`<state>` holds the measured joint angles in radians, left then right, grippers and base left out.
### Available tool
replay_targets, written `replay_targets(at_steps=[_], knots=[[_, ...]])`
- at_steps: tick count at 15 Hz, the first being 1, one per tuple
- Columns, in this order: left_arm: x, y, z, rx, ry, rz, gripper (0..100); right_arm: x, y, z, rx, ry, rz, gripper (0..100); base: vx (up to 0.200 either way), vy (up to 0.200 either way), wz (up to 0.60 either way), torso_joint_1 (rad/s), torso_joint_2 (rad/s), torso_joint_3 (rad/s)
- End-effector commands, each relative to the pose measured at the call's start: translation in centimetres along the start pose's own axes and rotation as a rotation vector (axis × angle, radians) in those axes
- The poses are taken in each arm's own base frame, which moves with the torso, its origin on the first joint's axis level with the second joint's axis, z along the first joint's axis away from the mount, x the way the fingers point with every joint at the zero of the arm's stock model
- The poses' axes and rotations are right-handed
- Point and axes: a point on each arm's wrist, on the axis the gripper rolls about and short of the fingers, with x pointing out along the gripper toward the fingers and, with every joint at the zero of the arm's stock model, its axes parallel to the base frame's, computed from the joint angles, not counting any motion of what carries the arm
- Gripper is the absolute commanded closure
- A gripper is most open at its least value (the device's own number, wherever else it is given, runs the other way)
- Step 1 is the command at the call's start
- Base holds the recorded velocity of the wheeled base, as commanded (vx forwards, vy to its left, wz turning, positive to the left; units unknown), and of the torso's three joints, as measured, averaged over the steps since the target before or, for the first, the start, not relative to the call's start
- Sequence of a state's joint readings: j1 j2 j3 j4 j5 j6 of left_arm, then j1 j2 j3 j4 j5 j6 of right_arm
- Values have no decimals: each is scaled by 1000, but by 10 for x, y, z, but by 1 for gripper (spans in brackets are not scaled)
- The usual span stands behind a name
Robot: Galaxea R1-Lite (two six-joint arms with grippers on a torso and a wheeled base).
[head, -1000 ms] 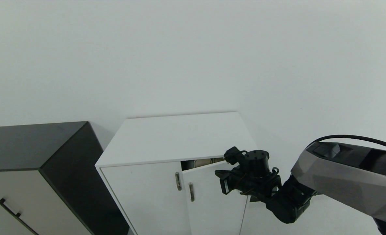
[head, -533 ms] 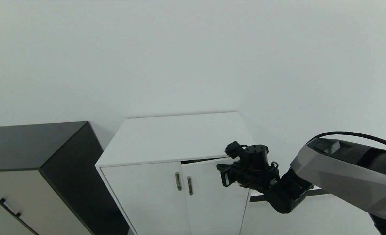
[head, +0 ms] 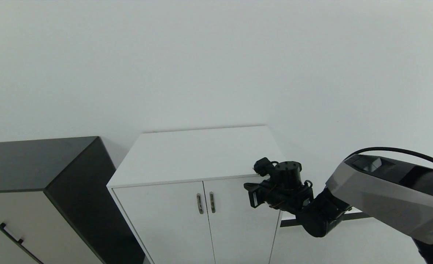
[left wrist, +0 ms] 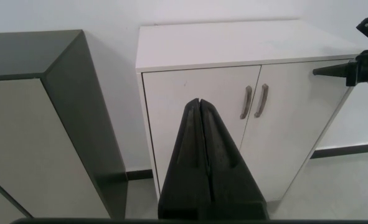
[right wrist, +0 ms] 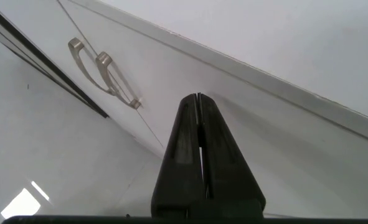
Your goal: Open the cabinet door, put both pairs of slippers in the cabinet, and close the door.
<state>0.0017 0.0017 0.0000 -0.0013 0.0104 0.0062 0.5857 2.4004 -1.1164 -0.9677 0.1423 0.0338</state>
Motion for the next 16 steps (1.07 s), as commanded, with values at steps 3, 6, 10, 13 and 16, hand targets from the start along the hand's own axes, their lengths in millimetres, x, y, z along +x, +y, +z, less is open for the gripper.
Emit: replay_targets(at_steps=[3,6,10,13,16], knots=[[0,0,0,-2,0,0,100,-2,1,0,-2,1,2,100,0,0,0,0,0,0],[0,0,0,-2,0,0,100,-19,8,4,-8,-16,13,100,0,0,0,0,0,0],[0,0,0,-2,0,0,100,-63,17,21,-15,-35,19,100,0,0,0,0,0,0],[0,0,0,-2,0,0,100,-102,14,27,-10,-28,-3,100,0,0,0,0,0,0],[0,0,0,-2,0,2,100,-154,0,29,-15,-35,-72,100,0,0,0,0,0,0]])
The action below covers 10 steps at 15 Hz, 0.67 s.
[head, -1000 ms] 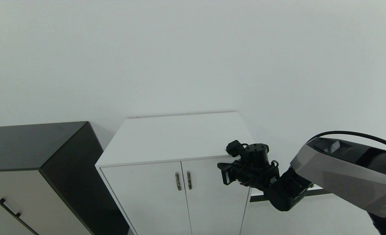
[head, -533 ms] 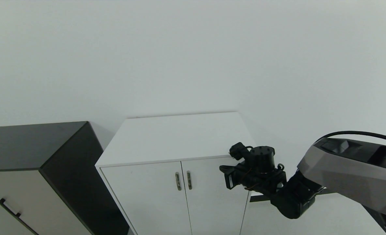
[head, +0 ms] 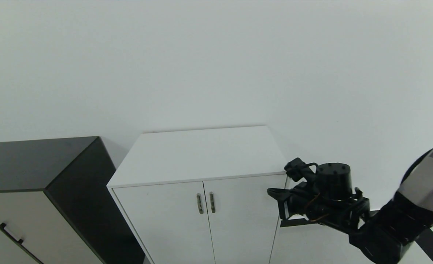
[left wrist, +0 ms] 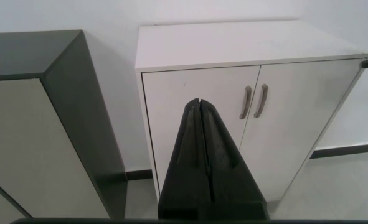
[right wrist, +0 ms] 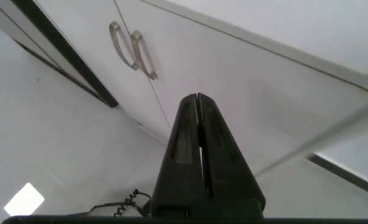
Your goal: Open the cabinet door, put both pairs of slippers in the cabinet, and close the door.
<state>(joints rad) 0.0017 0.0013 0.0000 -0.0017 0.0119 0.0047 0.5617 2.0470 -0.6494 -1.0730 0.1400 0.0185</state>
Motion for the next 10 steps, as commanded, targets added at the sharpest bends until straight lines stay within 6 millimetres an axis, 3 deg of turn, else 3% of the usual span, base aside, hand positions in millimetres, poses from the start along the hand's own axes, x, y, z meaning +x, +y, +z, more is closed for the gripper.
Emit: replay_targets(at_steps=[1,3,6,7,10], knots=[[0,0,0,0,-1,0,100,-63,-16,10,-31,-36,-84,100,0,0,0,0,0,0],[0,0,0,0,0,5,100,-104,-31,0,-50,-11,-171,100,0,0,0,0,0,0],[0,0,0,-2,0,11,100,-166,-36,-20,-76,14,-289,100,0,0,0,0,0,0],[0,0,0,-2,0,11,100,-188,-32,-31,-96,30,-319,100,0,0,0,0,0,0],[0,0,0,-2,0,11,100,-228,-14,-43,-86,75,-337,100,0,0,0,0,0,0]])
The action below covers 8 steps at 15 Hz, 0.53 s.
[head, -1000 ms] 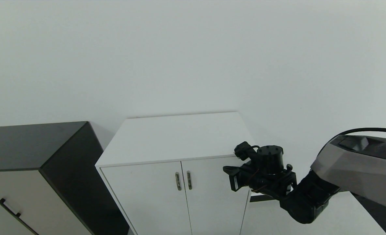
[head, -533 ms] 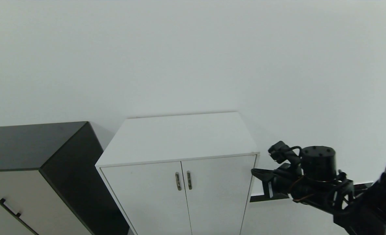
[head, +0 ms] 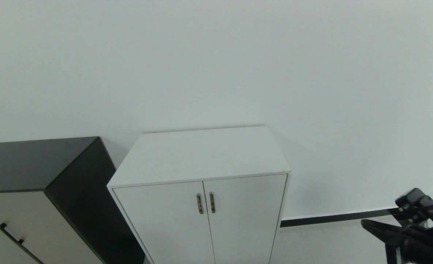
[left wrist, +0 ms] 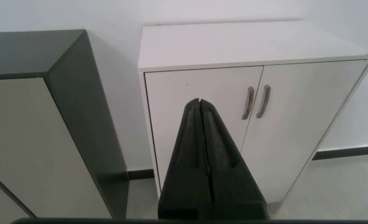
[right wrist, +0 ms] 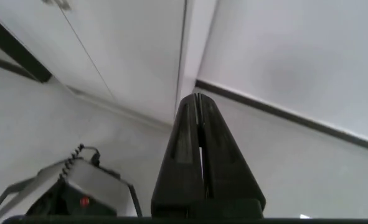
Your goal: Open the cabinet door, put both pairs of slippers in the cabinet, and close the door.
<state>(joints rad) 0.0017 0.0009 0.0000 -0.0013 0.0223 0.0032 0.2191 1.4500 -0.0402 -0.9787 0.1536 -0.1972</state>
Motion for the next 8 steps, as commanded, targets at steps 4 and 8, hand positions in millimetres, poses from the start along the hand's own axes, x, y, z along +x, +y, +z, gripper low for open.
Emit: replay_targets(at_steps=[4,8], knots=[[0,0,0,0,0,-1,100,-80,15,-30,19,63,-33,100,0,0,0,0,0,0],[0,0,0,0,0,-1,100,-96,15,-44,170,101,-232,100,0,0,0,0,0,0]])
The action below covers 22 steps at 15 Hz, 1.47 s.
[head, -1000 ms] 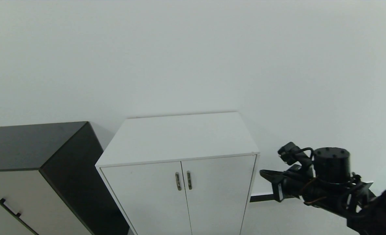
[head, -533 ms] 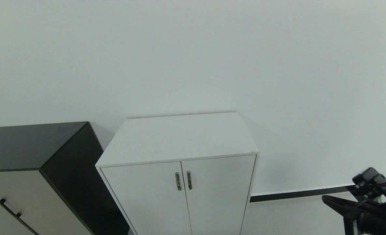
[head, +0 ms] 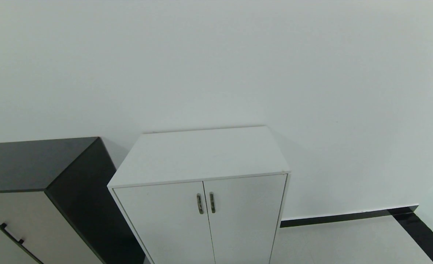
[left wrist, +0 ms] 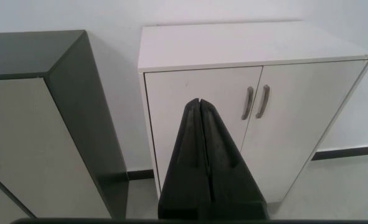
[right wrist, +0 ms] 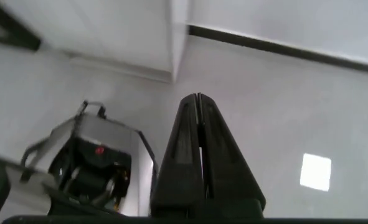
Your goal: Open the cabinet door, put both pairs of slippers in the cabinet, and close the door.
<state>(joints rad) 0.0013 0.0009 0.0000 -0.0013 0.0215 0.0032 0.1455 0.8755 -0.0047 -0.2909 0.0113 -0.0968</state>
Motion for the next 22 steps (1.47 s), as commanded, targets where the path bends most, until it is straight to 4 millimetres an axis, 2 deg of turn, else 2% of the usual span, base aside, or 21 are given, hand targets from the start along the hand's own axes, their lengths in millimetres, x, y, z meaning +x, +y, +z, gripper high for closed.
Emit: replay_targets(at_steps=[1,4,9,11,14,16,22], knots=[[0,0,0,0,-1,0,100,-12,-1,-8,57,-47,-72,100,0,0,0,0,0,0],[0,0,0,0,0,0,100,-26,3,-28,25,-31,-16,100,0,0,0,0,0,0],[0,0,0,-2,0,0,100,-33,6,-36,9,-83,135,100,0,0,0,0,0,0],[0,0,0,-2,0,3,100,-37,4,-37,68,-133,17,100,0,0,0,0,0,0],[0,0,0,-2,0,2,100,-52,5,-46,146,-341,-156,100,0,0,0,0,0,0],[0,0,0,-2,0,3,100,-59,6,-51,144,-454,-174,100,0,0,0,0,0,0],[0,0,0,-2,0,0,100,-65,9,-58,122,-569,-214,100,0,0,0,0,0,0]])
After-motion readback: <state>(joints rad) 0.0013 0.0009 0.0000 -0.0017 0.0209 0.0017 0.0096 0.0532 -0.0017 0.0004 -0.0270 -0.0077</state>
